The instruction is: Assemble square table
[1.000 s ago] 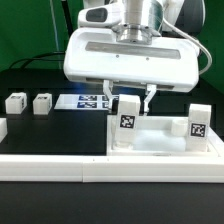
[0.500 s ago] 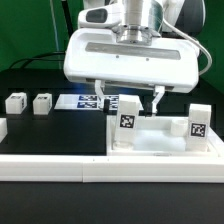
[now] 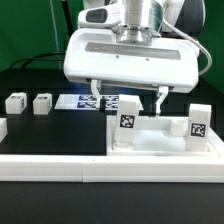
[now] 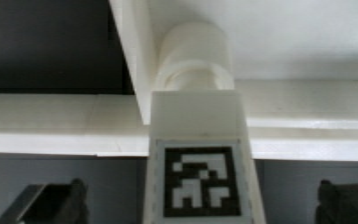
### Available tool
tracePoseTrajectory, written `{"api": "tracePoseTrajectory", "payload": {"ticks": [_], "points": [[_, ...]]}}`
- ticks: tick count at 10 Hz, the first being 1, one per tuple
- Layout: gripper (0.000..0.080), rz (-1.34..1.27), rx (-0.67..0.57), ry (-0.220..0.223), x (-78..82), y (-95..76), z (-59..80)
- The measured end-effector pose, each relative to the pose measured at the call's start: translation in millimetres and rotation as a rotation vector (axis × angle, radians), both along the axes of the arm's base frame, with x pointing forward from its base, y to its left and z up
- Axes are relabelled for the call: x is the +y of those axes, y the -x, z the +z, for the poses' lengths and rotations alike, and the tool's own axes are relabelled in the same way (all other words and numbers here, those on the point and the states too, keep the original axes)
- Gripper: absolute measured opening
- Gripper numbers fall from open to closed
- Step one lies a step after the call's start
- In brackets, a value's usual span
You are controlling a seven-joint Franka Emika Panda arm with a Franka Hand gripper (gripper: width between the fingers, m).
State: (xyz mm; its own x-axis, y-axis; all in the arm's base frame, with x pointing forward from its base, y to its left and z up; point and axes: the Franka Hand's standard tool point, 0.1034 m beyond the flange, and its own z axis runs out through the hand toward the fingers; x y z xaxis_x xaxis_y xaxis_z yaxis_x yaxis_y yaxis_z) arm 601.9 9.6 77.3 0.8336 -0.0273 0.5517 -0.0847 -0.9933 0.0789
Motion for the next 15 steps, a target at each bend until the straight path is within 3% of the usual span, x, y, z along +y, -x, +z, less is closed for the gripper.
{"api": "tracePoseTrajectory", "payload": {"ticks": [4,6,9,11,15], "points": [[0.0649,-0.002,0.049,-0.017,-0.5,1.0,2.6],[0.0649,-0.005,0.139,-0.059,-12.5,-5.8,26.1],[0.0649,-0.008,0.450,-0.168,-2.3,-5.9,34.0],[0.0649,-0.012,0.575,-0.198,4.6,-6.8,31.9],[0.0649,-0.019,0.567,-0.181,3.1,-10.0,10.0]]}}
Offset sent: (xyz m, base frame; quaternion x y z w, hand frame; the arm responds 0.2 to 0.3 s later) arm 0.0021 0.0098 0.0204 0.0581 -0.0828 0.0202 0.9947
